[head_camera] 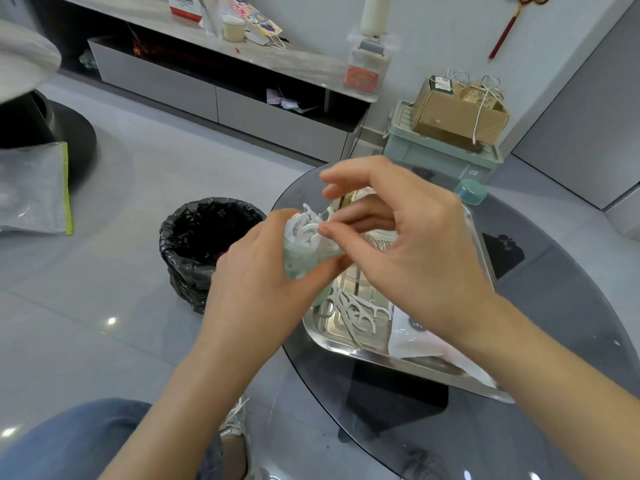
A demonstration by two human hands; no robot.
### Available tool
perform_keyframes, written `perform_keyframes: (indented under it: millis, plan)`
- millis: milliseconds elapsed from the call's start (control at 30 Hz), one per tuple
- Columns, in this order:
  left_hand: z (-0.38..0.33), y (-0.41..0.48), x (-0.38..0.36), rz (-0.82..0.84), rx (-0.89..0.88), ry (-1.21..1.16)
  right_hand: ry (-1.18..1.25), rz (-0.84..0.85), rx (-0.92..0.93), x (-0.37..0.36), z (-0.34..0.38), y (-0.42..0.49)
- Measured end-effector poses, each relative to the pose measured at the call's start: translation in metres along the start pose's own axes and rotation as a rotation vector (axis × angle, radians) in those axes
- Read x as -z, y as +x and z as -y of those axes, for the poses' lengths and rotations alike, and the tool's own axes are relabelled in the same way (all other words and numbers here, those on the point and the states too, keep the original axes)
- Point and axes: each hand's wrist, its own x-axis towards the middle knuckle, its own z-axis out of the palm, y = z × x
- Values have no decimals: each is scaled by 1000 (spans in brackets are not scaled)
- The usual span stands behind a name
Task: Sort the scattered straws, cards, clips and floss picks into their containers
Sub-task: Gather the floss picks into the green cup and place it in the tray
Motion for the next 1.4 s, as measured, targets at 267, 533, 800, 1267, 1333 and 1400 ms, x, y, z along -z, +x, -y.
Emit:
perform_keyframes:
  millis: [267,533,800,1267,1333,1400]
  plan:
    - [3,0,-1,1,-18,25,-118,24,84,-11,-8,-7]
    - [13,-2,1,87,-31,205,-299,378,-302,3,-45,-22]
    - [18,-4,-1,168,-23,314,-410,669,-481,-46,-71,-44]
    - [14,1,-5,115,-4,253,155,209,-716,-2,-78,-29]
    - [16,2,-8,107,3,284,318,162,-716,10,-67,-18]
    - [15,3,-9,105,-7,305,351,173,-611,16,-55,-7]
